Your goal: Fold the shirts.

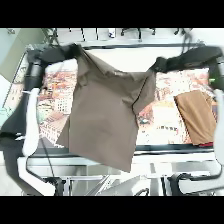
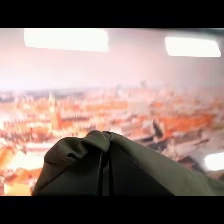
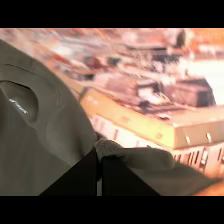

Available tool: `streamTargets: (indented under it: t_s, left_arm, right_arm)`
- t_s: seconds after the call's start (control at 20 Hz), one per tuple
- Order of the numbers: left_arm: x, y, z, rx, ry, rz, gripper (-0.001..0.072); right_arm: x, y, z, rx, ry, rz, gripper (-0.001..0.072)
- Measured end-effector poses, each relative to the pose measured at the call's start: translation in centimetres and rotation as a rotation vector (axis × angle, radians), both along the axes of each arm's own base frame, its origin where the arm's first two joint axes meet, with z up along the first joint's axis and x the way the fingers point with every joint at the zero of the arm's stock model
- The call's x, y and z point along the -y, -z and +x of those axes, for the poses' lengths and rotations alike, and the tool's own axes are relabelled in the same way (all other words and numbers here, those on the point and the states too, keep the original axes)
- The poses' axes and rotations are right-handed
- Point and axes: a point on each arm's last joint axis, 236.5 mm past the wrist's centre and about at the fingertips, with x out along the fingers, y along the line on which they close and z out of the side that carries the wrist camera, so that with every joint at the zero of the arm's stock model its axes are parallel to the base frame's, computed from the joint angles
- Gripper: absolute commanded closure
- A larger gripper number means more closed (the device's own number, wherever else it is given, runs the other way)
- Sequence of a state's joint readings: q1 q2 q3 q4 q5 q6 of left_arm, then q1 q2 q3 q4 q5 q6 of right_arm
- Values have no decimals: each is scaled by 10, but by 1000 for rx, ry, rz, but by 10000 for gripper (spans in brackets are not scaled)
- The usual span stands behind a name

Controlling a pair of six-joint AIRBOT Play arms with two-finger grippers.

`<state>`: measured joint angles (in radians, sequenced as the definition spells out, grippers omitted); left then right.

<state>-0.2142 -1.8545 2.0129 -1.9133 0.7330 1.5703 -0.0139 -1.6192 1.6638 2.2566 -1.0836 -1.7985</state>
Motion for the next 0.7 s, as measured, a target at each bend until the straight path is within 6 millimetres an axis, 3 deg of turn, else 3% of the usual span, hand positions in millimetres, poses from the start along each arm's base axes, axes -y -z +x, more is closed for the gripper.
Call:
streamTargets:
  t_s: [0.1,0.15,0.2,0.25,0.3,0.45,0.6,0.7]
  left_arm:
    - [8,45,7,-64,8,14,688]
    - [9,57,8,-81,9,18,687]
    - [10,68,8,-99,11,22,628]
    - [10,77,5,-127,17,29,290]
    - [9,83,2,-155,24,36,-1]
    - [-9,76,-15,-237,38,55,2]
    - [-60,50,-47,-324,9,72,2]
    - [-97,53,-86,-451,-14,84,2]
  right_arm:
    - [2,53,13,-85,32,9,694]
    - [3,73,17,-115,43,12,694]
    - [4,91,19,-144,51,11,694]
    - [5,103,20,-165,59,13,694]
    - [5,110,22,-173,64,13,694]
    - [11,118,23,-187,74,14,694]
    - [26,116,20,-203,89,19,694]
    - [37,116,17,-221,96,23,694]
